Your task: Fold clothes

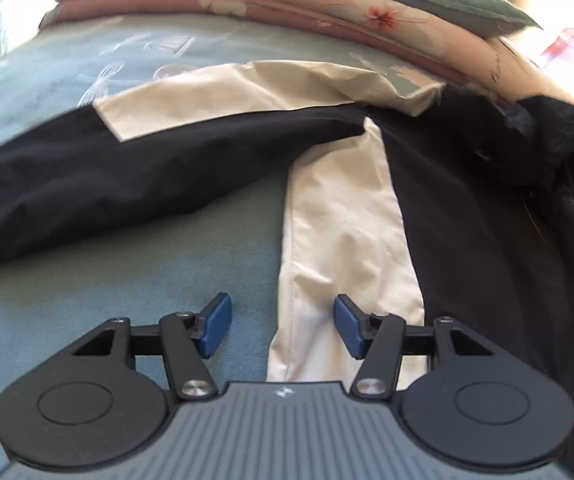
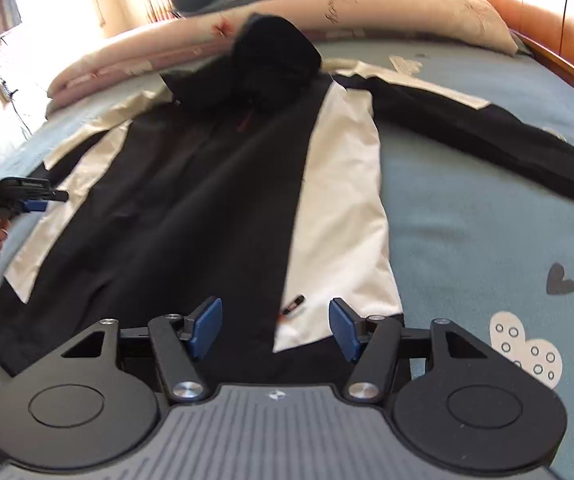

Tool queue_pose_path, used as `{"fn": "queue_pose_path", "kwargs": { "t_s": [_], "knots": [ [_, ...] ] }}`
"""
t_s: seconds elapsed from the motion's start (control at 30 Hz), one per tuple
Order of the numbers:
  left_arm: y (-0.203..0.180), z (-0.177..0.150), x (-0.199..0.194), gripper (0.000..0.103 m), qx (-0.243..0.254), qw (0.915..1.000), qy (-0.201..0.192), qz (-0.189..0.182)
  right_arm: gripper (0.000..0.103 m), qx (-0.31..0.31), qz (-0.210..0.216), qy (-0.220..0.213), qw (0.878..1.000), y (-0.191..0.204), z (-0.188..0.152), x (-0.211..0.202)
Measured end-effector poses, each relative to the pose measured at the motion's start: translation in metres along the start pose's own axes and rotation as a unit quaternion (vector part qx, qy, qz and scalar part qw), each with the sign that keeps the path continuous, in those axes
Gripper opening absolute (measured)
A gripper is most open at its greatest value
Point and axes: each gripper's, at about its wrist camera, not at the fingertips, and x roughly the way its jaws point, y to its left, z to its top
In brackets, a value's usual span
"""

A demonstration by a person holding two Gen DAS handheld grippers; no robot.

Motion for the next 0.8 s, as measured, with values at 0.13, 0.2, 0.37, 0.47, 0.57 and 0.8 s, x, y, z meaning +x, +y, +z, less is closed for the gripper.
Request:
{"fn": "queue_pose_path", "kwargs": {
  "t_s": [0.13, 0.2, 0.37, 0.47, 0.57, 0.8],
  "knots": [
    [-0.001, -0.012, -0.010, 0.059, 0.086, 0.9933, -0.006, 0.076, 0.065, 0.015, 0.008, 0.001, 1.000, -0.003, -0.002, 0.010],
    [0.015, -0.012, -0.022, 0.050, 0.053, 0.9954, 0.007, 0.079, 0.065, 0.015, 0.014, 0.001, 1.000, 0.000, -0.002, 0.012],
    [0.011, -0.038, -0.083, 0.053, 0.022, 0.9984, -0.002, -0.052, 0.066, 0.014, 0.028, 0.000, 1.000, 0.008, -0.003, 0.016],
    [-0.010, -0.068, -0.095, 0.055, 0.007, 0.9860, 0.027, -0.164, 0.067, 0.014, 0.034, -0.002, 0.999, 0.015, -0.004, 0.015],
    [-0.027, -0.095, -0.091, 0.056, 0.039, 0.9852, 0.069, -0.152, 0.067, 0.011, 0.039, -0.008, 0.999, 0.022, -0.005, 0.008],
    [-0.007, -0.118, -0.136, 0.051, 0.118, 0.9918, 0.044, -0.021, 0.070, 0.017, 0.036, -0.027, 0.999, 0.016, -0.012, -0.015]
  ]
}}
